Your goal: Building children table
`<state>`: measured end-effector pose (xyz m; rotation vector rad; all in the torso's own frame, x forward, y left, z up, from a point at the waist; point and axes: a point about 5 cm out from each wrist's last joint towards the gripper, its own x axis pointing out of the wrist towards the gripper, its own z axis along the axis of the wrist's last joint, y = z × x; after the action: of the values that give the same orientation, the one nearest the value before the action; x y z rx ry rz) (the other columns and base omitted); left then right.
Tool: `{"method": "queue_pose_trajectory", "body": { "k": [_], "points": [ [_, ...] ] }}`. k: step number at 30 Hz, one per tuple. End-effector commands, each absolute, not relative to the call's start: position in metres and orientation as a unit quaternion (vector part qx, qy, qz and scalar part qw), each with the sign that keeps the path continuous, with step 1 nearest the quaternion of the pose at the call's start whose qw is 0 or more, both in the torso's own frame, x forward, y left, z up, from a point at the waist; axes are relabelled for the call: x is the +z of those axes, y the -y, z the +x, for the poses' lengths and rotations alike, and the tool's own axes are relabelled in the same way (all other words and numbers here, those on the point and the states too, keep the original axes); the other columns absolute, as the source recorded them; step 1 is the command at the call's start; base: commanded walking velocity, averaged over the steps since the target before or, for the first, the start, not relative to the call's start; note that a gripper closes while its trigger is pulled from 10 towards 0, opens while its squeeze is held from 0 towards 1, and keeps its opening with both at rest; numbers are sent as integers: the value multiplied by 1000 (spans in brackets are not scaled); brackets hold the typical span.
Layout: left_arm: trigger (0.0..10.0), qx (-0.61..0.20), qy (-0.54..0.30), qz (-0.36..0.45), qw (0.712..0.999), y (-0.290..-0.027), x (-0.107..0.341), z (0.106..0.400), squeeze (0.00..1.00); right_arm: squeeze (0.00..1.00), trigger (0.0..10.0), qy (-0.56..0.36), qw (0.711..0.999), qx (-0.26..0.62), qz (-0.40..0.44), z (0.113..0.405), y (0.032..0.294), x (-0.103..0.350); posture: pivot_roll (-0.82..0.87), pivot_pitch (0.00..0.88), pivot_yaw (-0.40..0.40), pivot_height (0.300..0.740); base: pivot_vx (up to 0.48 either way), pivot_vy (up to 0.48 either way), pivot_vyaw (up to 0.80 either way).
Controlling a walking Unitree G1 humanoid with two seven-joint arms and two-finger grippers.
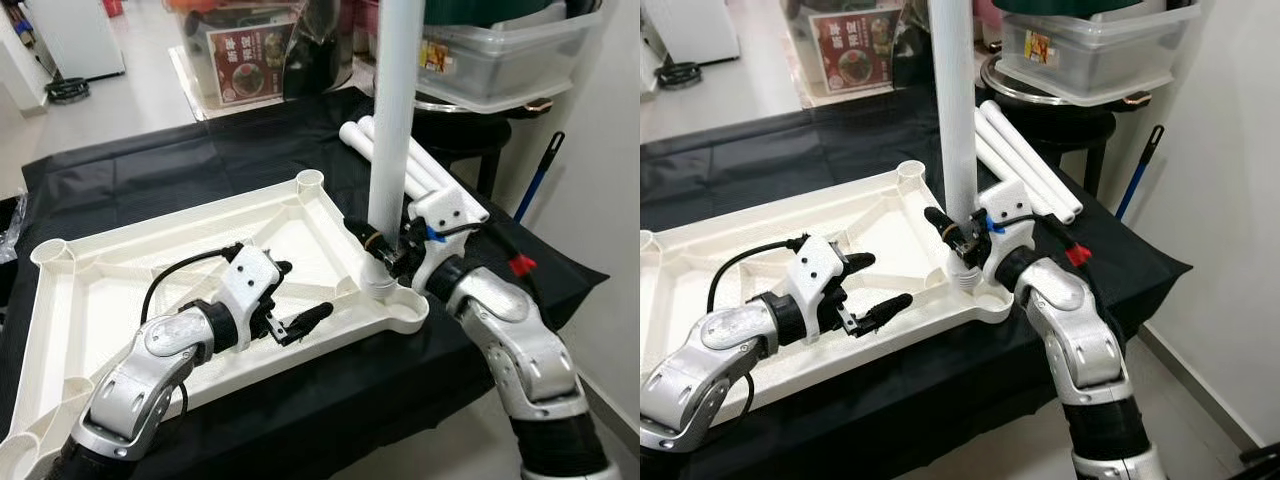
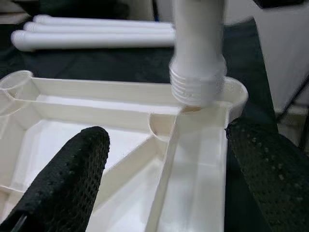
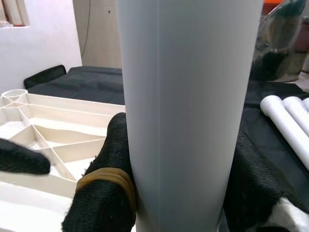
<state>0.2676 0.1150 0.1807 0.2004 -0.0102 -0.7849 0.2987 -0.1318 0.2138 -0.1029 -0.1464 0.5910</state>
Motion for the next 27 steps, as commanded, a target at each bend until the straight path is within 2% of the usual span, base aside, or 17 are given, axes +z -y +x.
{"method": "queue_pose_trajectory", "body": {
  "k": [1,6,21,27],
  "points": [
    [10000,-340,-2,75,937,-113,176,277,0,0,10000,115,945,305,-37,295,126,228,-38,65,38,740,0,0,0],
    [10000,-287,6,48,957,-115,178,289,0,0,10000,144,937,317,-21,298,119,241,-33,53,35,740,0,0,0],
    [10000,-263,7,19,965,-120,176,290,0,0,10000,143,939,312,-3,302,112,231,-29,58,34,740,0,0,0],
    [10000,-256,7,17,967,-119,176,293,0,0,10000,148,940,308,-1,304,115,235,-31,59,30,740,-296,0,0]
  ]
}}
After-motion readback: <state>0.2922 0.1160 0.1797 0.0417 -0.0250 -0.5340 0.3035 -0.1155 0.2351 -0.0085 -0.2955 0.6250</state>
